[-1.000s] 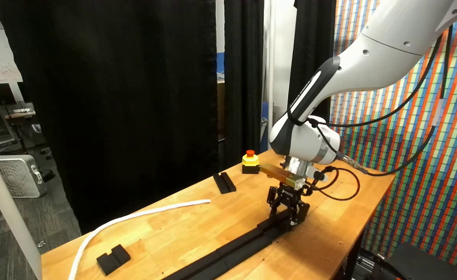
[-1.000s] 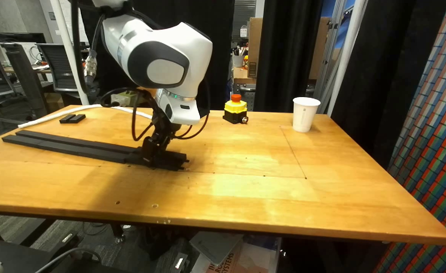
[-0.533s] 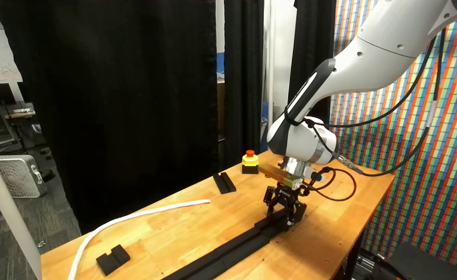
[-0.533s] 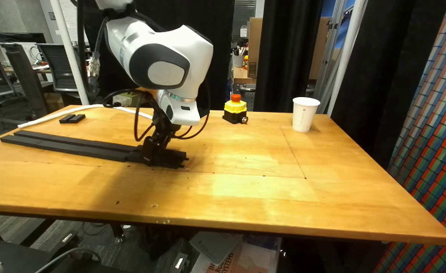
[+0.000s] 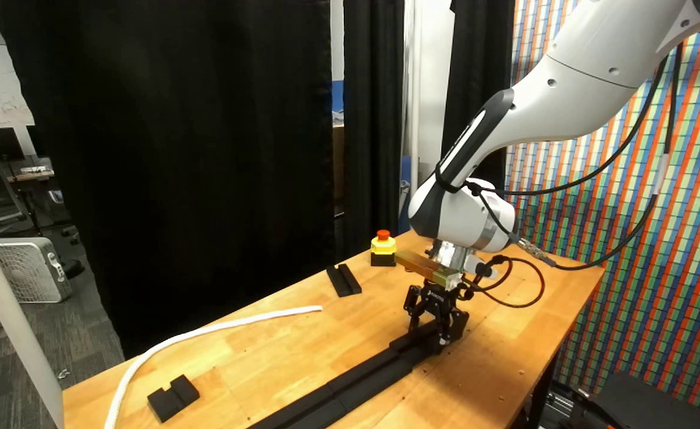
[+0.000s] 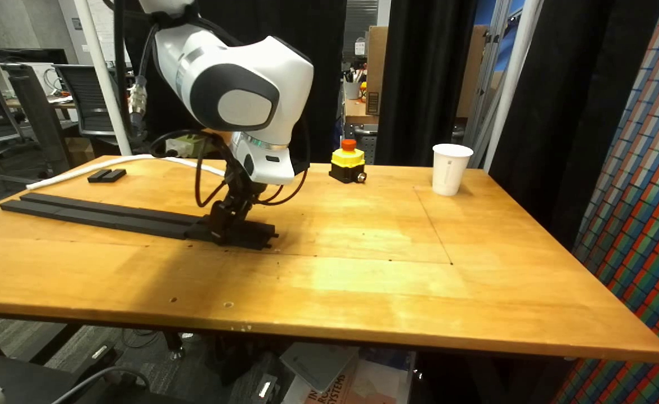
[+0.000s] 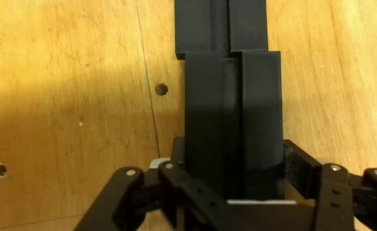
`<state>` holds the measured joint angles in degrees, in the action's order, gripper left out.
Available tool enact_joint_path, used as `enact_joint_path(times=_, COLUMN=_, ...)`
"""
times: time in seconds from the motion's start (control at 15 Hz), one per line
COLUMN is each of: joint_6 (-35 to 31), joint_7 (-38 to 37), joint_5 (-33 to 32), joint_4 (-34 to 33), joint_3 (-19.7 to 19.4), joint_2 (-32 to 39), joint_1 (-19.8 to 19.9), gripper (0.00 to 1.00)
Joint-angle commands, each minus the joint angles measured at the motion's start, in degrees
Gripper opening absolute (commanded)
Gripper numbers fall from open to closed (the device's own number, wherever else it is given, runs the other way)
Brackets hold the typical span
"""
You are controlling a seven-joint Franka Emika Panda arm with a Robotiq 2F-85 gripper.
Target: Connect the four black pieces together
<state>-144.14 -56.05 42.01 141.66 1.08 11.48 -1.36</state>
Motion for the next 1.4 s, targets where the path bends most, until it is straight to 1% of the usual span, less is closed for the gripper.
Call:
enact_joint_path(times=0.0, joint_6=0.33, joint_7=-2.95, joint_5=-2.92, joint_4=0.27, joint_3=-0.38, joint_2=-1.38, joint_1=-1.38, gripper=0.49)
enact_joint_path(times=0.27, joint_6=0.04, joint_7=-3.98, joint_5=-4.54, joint_4=0.77, joint_3=-0.12, joint_2=-2.34, joint_1=-1.67, gripper=0.49)
enact_joint_path(times=0.6, joint_6=-0.12, joint_7=-4.1, joint_5=-4.38, joint_4=1.0, joint_3=0.06, joint_2=-2.61, joint_1=-1.93, gripper=0.49)
enact_joint_path(times=1.0, joint_6=-1.9, joint_7=-5.2, joint_5=-4.89, joint_4=1.29, joint_3=-0.19, joint_2=-3.53, joint_1=-2.07, gripper=0.49)
enact_joint_path(times=1.33, joint_6=-0.76, joint_7=-5.97, joint_5=-5.19, joint_4=1.3, joint_3=-0.15, joint_2=-4.18, joint_1=-1.85, gripper=0.49)
